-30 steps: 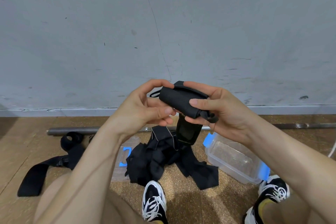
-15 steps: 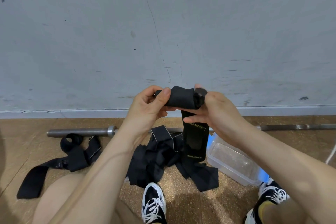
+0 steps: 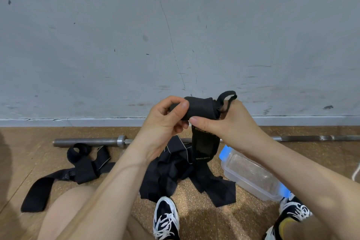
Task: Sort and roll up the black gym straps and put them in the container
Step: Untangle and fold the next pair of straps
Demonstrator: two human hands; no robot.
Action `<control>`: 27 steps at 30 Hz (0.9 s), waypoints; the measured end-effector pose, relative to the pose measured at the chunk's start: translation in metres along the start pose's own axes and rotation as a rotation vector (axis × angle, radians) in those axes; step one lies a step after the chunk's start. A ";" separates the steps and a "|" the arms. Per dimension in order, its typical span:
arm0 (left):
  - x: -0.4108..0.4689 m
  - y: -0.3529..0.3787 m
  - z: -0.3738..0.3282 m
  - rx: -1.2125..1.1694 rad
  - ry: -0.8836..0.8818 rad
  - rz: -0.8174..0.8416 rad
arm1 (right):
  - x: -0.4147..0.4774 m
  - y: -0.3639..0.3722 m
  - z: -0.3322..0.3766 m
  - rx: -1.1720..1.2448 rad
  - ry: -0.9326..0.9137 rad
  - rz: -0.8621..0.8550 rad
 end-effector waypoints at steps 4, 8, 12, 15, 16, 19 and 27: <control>0.000 0.005 -0.003 0.111 0.054 0.008 | -0.001 -0.002 -0.001 0.174 0.017 -0.103; 0.002 0.005 -0.005 0.160 0.088 -0.076 | -0.005 0.000 -0.010 0.354 0.081 -0.188; -0.002 0.005 -0.004 0.161 0.101 -0.104 | -0.005 -0.003 -0.007 0.287 0.056 -0.166; -0.002 0.005 0.000 0.160 0.071 -0.110 | -0.002 -0.009 -0.002 0.159 0.008 -0.161; -0.002 0.007 0.002 0.118 0.051 -0.098 | -0.001 -0.010 -0.002 0.133 0.002 -0.165; -0.001 0.013 0.008 -0.080 -0.006 -0.017 | 0.001 -0.011 -0.001 0.096 -0.023 -0.143; 0.002 0.015 0.009 -0.164 -0.112 0.094 | -0.006 -0.009 0.008 -0.272 -0.253 0.033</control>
Point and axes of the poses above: each hand's wrist, its own x-axis towards the middle knuckle, its own y-axis out of the palm, z = x × y, the point moved 6 cm from there along x, towards the middle knuckle, and after that the axes turned 15 degrees about -y, right-handed, at the moved point
